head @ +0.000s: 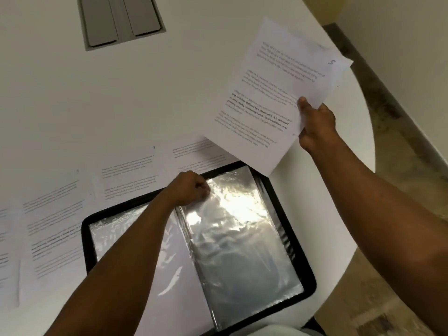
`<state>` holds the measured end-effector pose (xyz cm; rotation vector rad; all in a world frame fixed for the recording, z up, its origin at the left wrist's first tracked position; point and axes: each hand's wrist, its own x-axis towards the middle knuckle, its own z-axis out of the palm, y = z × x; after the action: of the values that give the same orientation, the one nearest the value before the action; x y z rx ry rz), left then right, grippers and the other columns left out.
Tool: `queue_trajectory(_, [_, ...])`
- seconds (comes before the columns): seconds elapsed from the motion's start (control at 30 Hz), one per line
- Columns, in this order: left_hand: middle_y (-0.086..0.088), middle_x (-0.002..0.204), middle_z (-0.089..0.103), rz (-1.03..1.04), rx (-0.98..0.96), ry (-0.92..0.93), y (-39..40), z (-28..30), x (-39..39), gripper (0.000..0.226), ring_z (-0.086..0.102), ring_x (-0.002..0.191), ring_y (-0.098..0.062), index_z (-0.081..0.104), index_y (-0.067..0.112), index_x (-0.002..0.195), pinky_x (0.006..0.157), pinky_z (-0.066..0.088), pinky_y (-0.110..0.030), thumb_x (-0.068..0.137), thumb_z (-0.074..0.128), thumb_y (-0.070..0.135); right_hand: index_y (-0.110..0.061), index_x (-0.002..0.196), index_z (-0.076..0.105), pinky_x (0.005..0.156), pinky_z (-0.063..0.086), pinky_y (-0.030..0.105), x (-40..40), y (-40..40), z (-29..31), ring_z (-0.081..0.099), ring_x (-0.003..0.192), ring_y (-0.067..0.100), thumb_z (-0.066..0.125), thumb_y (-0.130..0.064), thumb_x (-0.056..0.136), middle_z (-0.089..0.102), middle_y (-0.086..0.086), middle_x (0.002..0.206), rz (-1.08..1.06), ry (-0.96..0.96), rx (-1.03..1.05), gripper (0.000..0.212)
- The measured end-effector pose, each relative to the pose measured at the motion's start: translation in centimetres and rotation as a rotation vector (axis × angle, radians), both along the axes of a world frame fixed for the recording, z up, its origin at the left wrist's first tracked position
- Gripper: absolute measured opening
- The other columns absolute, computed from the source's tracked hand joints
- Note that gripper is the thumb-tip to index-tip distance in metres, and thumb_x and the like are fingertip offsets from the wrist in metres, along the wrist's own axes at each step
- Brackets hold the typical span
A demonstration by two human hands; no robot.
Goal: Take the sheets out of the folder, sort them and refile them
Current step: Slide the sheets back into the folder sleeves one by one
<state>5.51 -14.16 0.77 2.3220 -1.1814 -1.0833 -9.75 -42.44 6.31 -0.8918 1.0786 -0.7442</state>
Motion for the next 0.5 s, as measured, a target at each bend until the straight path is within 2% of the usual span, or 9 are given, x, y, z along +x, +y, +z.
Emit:
queue_trajectory(0.07, [0.014, 0.075, 0.065, 0.071, -0.014, 0.009, 0.3, -0.1, -0.2, 0.006, 0.060, 0.072, 0.001, 0.073, 0.022, 0.082, 0.061, 0.043, -0.011, 0.083, 0.072, 0.016, -0.012, 0.116, 0.063, 0.087, 0.058, 0.042, 2.5, 0.1, -1.0, 0.071, 0.098, 0.023, 0.070, -0.013, 0.089, 0.071, 0.009, 0.112, 0.007, -0.026, 0.022, 0.028])
queue_trajectory(0.13, [0.011, 0.074, 0.066, 0.148, -0.029, 0.033, 0.6, -0.3, -0.5, 0.008, 0.064, 0.073, -0.009, 0.069, 0.023, 0.077, 0.064, 0.052, -0.024, 0.082, 0.073, 0.018, -0.014, 0.109, 0.066, 0.089, 0.057, 0.045, 4.7, 0.5, -1.9, 0.070, 0.098, 0.024, 0.072, -0.014, 0.087, 0.071, 0.010, 0.111, 0.026, -0.036, 0.033, 0.022])
queue_trajectory(0.2, [0.008, 0.073, 0.067, 0.195, -0.041, 0.047, 0.8, -0.5, -0.6, 0.007, 0.065, 0.072, -0.013, 0.067, 0.025, 0.078, 0.068, 0.053, -0.033, 0.082, 0.072, 0.022, -0.018, 0.101, 0.067, 0.090, 0.056, 0.046, 7.1, 1.1, -2.9, 0.070, 0.099, 0.024, 0.073, -0.015, 0.086, 0.071, 0.009, 0.109, 0.058, -0.040, 0.033, 0.016])
queue_trajectory(0.27, [0.009, 0.078, 0.069, 0.201, -0.061, 0.060, 0.9, -0.6, -0.8, 0.007, 0.065, 0.073, -0.010, 0.069, 0.026, 0.081, 0.070, 0.053, -0.032, 0.086, 0.068, 0.022, -0.020, 0.099, 0.067, 0.092, 0.055, 0.046, 9.2, 1.9, -3.9, 0.069, 0.100, 0.024, 0.073, -0.015, 0.086, 0.071, 0.008, 0.110, 0.095, -0.049, 0.032, 0.015])
queue_trajectory(0.4, [0.014, 0.079, 0.068, 0.208, -0.107, 0.037, 1.1, -1.0, -1.5, 0.011, 0.058, 0.068, 0.000, 0.071, 0.029, 0.086, 0.065, 0.046, -0.022, 0.091, 0.062, 0.025, -0.016, 0.105, 0.067, 0.092, 0.055, 0.045, 12.4, 3.8, -6.1, 0.069, 0.100, 0.024, 0.075, -0.017, 0.085, 0.071, 0.008, 0.110, 0.163, -0.014, 0.032, 0.022])
queue_trajectory(0.5, [0.010, 0.079, 0.069, 0.206, -0.122, -0.010, 1.4, -1.6, -1.9, 0.011, 0.058, 0.065, -0.001, 0.069, 0.030, 0.088, 0.063, 0.046, -0.022, 0.093, 0.059, 0.029, -0.014, 0.108, 0.067, 0.089, 0.057, 0.042, 13.5, 5.2, -7.3, 0.069, 0.099, 0.024, 0.074, -0.018, 0.086, 0.071, 0.008, 0.109, 0.267, 0.037, 0.031, 0.023])
